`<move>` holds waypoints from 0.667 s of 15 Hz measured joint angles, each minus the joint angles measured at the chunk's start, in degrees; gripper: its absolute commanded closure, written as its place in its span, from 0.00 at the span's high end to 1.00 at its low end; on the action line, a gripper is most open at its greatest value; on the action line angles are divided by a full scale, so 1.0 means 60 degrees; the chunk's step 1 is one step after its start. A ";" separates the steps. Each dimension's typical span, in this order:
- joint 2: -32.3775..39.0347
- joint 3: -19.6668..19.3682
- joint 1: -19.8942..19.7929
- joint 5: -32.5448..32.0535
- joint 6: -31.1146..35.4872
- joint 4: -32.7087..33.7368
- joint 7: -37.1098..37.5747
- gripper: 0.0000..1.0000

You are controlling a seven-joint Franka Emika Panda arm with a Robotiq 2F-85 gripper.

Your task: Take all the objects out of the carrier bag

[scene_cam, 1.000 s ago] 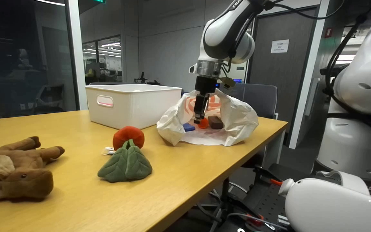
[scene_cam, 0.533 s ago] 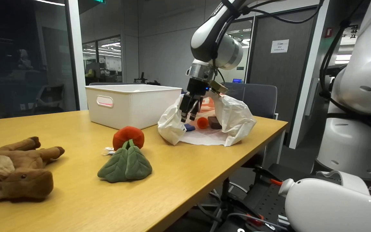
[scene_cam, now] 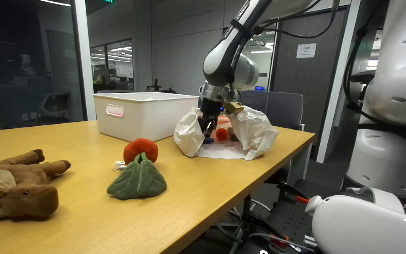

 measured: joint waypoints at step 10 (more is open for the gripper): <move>-0.0085 0.0390 -0.0196 -0.2841 0.0665 -0.0141 0.1018 0.05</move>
